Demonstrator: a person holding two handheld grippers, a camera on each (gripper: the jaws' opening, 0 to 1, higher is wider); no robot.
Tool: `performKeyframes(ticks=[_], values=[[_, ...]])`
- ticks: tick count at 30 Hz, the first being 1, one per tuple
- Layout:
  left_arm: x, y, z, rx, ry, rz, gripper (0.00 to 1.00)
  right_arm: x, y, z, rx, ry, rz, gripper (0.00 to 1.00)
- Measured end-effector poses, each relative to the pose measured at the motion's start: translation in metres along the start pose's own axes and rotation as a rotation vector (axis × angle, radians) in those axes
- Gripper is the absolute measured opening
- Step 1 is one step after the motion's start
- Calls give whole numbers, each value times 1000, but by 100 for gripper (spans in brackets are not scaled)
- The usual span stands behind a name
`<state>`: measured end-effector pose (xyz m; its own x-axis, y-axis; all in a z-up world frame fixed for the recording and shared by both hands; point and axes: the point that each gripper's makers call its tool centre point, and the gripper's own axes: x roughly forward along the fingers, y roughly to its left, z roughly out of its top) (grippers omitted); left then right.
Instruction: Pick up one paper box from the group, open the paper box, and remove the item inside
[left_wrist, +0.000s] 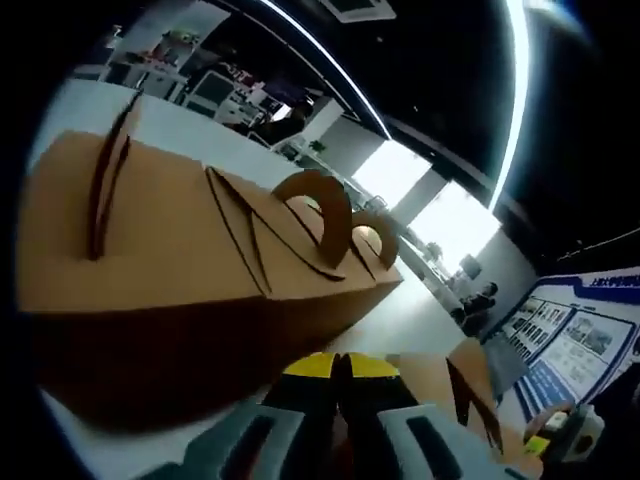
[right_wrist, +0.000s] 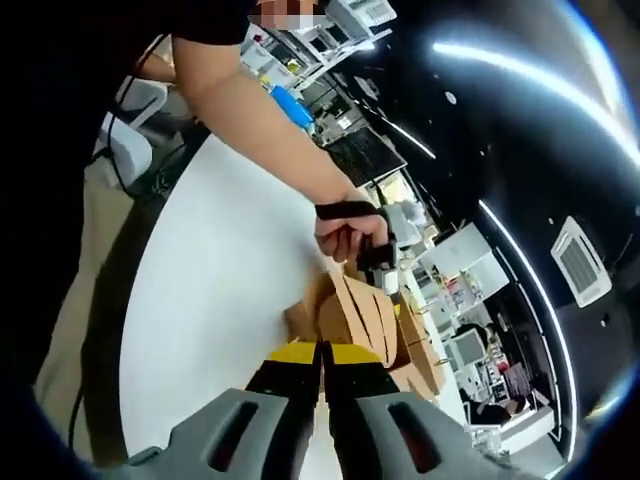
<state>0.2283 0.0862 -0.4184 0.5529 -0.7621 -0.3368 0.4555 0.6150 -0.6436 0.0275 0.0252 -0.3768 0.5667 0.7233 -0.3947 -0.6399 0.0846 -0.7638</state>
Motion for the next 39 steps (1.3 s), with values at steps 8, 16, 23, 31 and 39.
performKeyframes(ticks=[8,16,23,31,39], values=[[-1,-21,-17,13,28,15,5,8,8,-4,39,9,20,4],[0,-33,-28,0,25,15,5,16,10,-12,87,25,30,4],[4,-12,-15,-9,30,4,5,22,14,-19,108,35,25,4],[3,-13,-17,-21,27,-10,6,24,15,-22,70,47,7,4],[4,-3,-5,5,-4,-2,7,14,9,-20,95,24,-25,4]])
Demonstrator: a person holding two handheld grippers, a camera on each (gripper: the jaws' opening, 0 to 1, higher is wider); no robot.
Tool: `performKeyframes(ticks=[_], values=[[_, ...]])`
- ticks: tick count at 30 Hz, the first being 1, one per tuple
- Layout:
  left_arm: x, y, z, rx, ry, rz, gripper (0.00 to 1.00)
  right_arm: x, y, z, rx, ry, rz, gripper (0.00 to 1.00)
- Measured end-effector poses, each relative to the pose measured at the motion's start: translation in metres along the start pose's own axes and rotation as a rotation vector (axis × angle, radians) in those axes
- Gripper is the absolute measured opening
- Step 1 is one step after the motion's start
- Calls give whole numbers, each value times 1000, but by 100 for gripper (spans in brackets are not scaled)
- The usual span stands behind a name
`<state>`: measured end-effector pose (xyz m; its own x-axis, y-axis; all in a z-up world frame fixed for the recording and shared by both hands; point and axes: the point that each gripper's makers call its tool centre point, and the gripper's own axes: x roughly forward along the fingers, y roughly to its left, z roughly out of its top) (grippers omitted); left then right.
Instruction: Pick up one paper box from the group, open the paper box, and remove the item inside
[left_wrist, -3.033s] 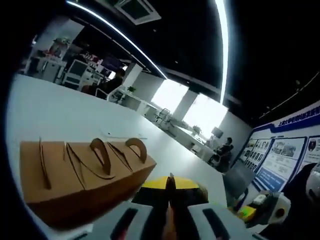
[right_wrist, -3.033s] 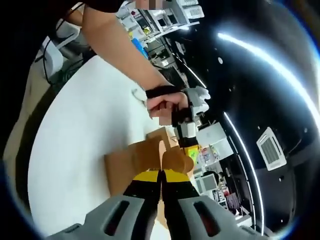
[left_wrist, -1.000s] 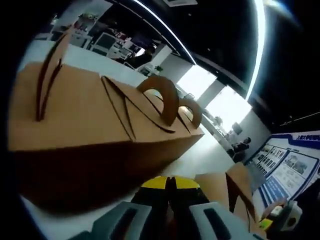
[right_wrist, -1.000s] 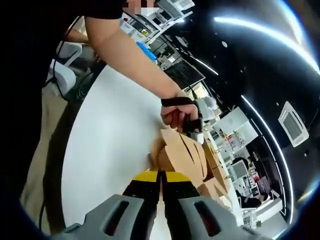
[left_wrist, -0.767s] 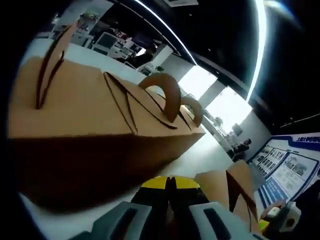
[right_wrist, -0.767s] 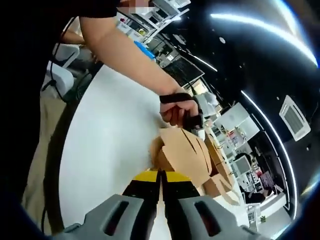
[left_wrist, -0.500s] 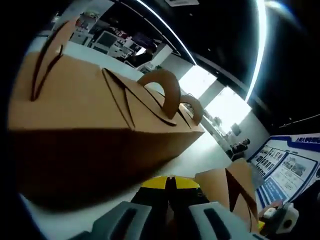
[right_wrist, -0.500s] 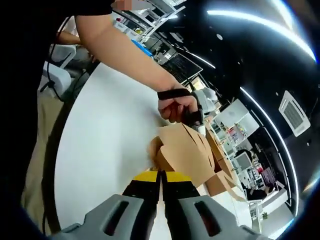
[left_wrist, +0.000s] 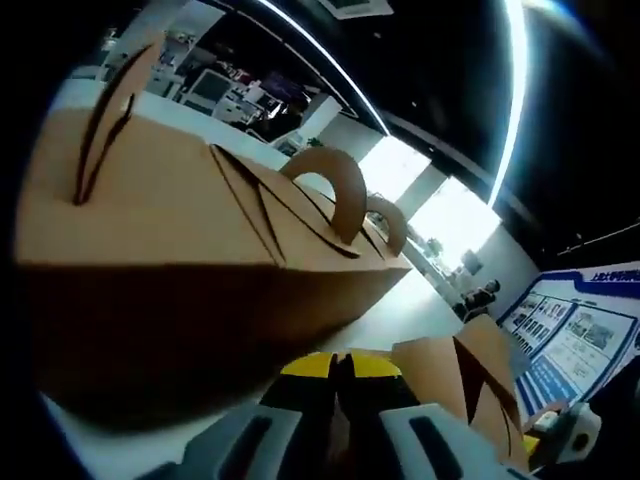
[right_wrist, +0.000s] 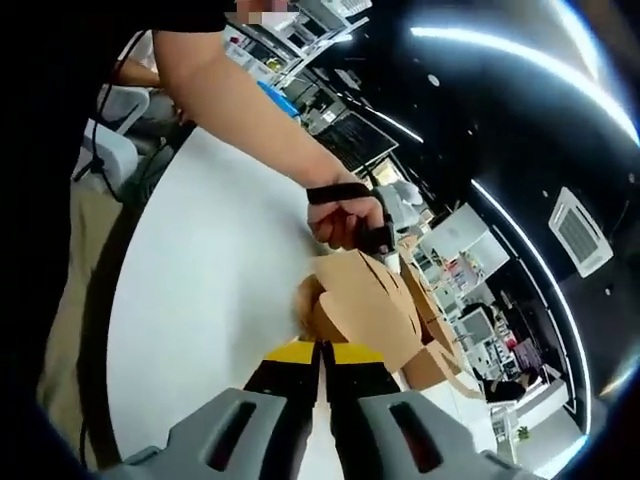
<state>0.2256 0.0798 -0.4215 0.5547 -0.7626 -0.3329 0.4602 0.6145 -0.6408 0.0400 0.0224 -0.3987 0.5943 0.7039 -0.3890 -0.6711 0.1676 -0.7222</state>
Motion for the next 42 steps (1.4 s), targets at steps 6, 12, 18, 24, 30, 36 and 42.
performKeyframes(ticks=[6,12,18,24,30,36,42], values=[[-2,9,5,-4,-24,4,7,-1,-1,1,-10,-1,6,5],[-12,15,37,6,-166,12,8,-16,-2,10,3,-40,11,8],[-26,-1,54,18,-255,-38,9,-36,-16,15,75,-83,-21,11],[-42,-20,70,69,-353,-89,20,-60,-36,17,195,-134,-61,14],[-69,-38,94,182,-478,-73,19,-81,-69,22,288,-202,-118,14],[-96,-71,110,520,-541,21,18,-82,-102,15,454,-282,-124,16],[-82,-96,73,733,-363,39,18,-72,-131,17,572,-355,-122,18]])
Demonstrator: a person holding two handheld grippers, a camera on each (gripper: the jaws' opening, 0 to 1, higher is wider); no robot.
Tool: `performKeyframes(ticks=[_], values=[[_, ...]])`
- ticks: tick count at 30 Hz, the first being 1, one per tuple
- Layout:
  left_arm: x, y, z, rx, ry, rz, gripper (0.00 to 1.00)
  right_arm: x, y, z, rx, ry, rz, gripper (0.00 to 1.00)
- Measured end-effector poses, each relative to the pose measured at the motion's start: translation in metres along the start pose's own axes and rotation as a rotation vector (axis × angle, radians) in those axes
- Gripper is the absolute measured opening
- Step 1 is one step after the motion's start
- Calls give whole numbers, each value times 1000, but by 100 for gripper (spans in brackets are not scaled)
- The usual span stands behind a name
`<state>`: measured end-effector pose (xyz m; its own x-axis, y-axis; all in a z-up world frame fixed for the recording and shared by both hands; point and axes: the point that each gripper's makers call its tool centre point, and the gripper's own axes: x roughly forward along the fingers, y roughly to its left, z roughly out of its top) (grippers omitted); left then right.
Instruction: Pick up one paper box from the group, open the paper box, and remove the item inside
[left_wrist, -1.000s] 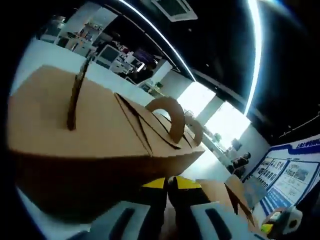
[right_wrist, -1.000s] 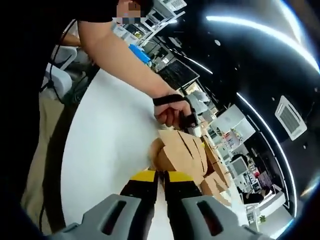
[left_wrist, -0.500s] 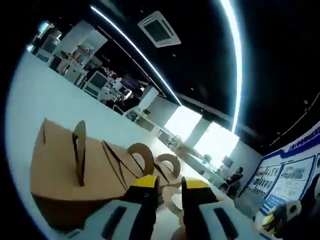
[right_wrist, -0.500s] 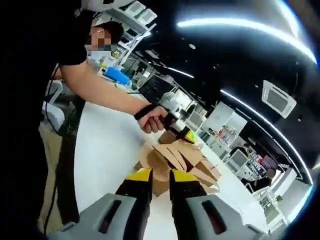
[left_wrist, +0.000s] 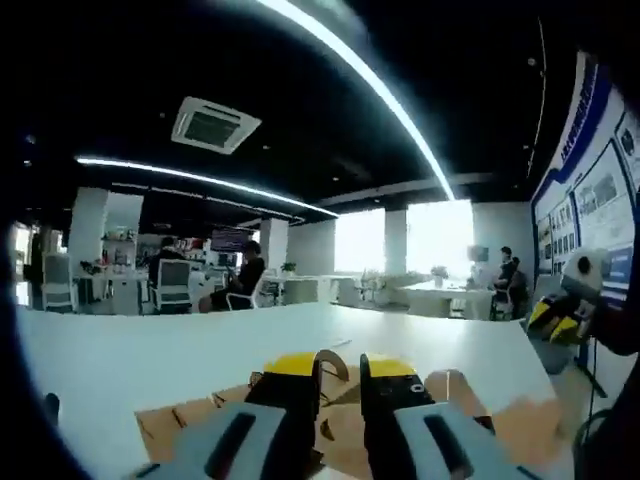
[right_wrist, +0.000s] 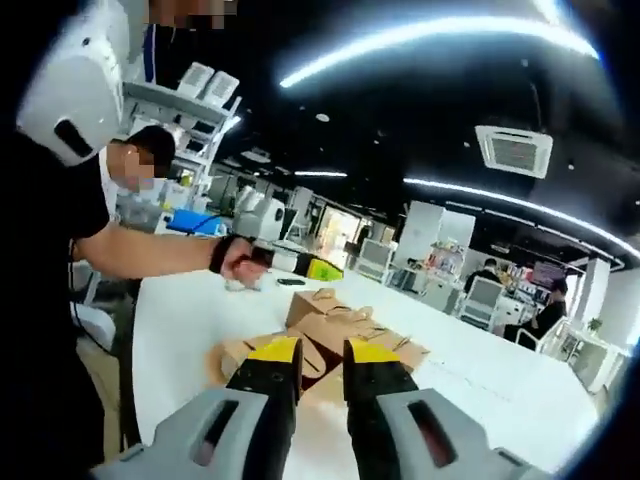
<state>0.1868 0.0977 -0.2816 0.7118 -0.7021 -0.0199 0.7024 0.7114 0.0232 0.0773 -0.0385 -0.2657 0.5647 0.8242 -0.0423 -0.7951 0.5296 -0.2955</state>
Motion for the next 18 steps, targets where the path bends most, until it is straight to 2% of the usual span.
performKeyframes(ticks=[2,3,5,6,8,9,11,13,14,18], values=[[2,-12,-12,42,63,-24,18,9,-1,8,31,-44,41,18],[4,-18,-18,63,90,-43,18,15,0,8,67,-46,78,18],[7,-27,-32,68,150,-72,18,25,3,6,139,-35,149,21],[9,-30,-39,44,175,-80,18,32,2,4,164,-30,172,24],[11,-39,-52,37,217,-112,18,41,7,-1,226,4,242,28],[11,-39,-54,39,223,-112,18,42,9,-2,236,11,259,28],[13,-41,-63,56,243,-104,18,50,24,-5,234,27,364,28],[14,-41,-63,11,226,-108,17,57,32,-13,256,59,406,27],[14,-41,-63,-12,226,-110,17,60,35,-20,259,87,421,27],[15,-37,-65,-1,235,-92,17,68,39,-46,231,184,430,27]])
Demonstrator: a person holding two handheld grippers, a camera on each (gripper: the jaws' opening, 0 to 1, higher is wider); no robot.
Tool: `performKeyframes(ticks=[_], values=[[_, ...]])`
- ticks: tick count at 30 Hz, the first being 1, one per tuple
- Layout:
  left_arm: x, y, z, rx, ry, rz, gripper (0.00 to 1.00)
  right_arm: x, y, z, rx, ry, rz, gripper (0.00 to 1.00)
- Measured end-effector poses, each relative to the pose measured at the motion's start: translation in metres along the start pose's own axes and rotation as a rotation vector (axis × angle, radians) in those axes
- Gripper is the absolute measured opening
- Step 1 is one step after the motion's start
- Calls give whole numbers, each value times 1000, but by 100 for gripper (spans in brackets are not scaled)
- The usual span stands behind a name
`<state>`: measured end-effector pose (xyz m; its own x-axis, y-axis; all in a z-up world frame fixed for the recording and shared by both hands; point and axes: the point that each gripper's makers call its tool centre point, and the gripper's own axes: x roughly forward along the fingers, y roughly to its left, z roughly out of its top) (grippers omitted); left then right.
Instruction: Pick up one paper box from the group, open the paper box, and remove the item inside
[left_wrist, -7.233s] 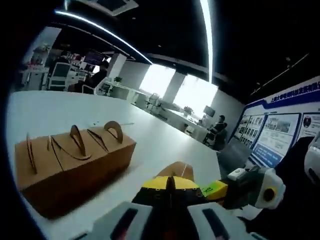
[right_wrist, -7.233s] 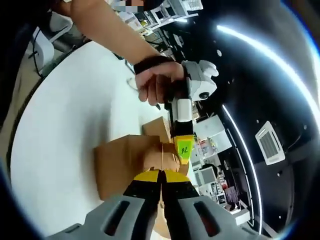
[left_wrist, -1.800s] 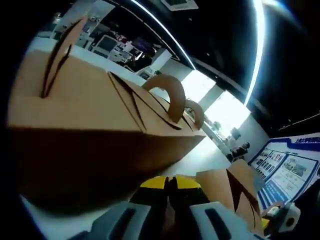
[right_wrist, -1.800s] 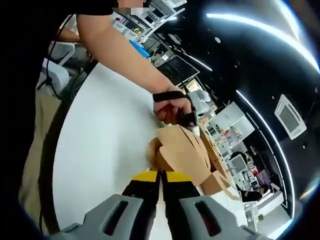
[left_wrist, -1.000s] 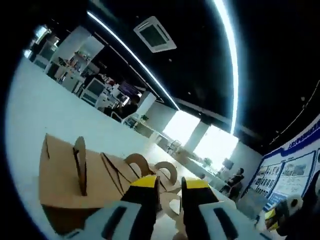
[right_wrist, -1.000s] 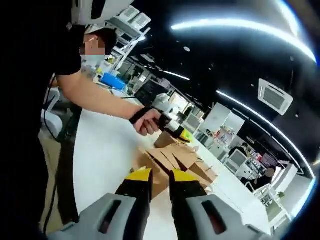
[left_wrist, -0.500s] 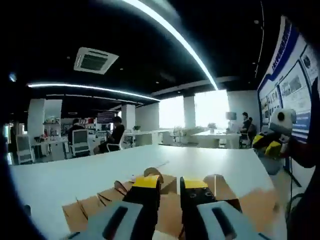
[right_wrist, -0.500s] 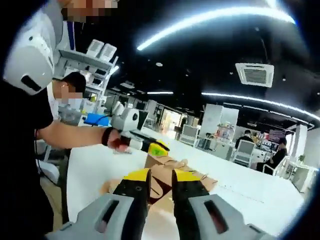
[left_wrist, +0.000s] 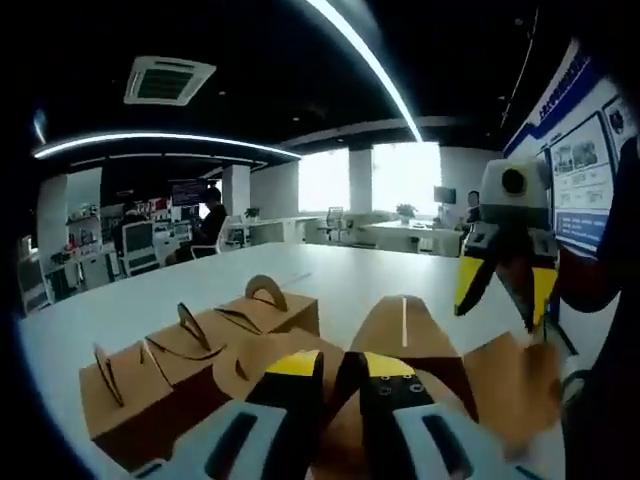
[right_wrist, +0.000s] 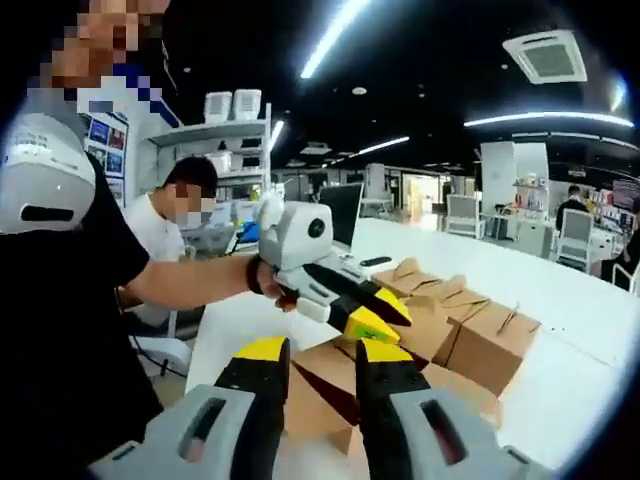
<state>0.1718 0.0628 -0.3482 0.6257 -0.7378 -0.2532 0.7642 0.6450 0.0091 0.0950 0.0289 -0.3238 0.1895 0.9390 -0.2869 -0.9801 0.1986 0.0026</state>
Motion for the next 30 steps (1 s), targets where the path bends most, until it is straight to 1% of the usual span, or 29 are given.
performKeyframes(ticks=[2,3,4,6,8,9,12,14,17,20,21,22,23,26,28,30], values=[[0,3,-1,10,5,17,19,4,0,-11,-5,39,-2,28],[0,5,-1,24,5,32,19,7,3,-18,-21,57,2,28],[1,4,-1,28,5,35,20,9,6,-24,-45,82,17,28],[2,2,-4,30,16,24,20,12,11,-34,-54,112,24,28],[5,1,-12,39,47,21,21,14,12,-44,-65,146,20,28],[6,2,-16,51,62,24,22,14,15,-40,-106,126,10,27],[9,1,-22,58,76,15,28,15,17,-40,-93,127,13,27],[9,1,-23,47,81,14,28,15,16,-40,-98,126,14,27],[10,5,-24,13,79,19,26,15,16,-40,-99,118,14,26],[10,11,-24,-34,84,35,17,15,18,-40,-109,111,7,26],[10,13,-25,-53,88,39,16,14,18,-40,-115,110,5,26],[12,11,-26,-93,89,20,16,14,18,-40,-117,109,3,26],[13,13,-25,-102,83,18,16,14,16,-40,-115,107,2,26],[13,12,-25,-82,91,3,16,13,17,-40,-110,104,0,26],[13,10,-28,-36,117,-16,16,13,16,-40,-110,104,0,26],[14,10,-28,-35,137,-28,15,13,16,-41,-115,104,5,26]])
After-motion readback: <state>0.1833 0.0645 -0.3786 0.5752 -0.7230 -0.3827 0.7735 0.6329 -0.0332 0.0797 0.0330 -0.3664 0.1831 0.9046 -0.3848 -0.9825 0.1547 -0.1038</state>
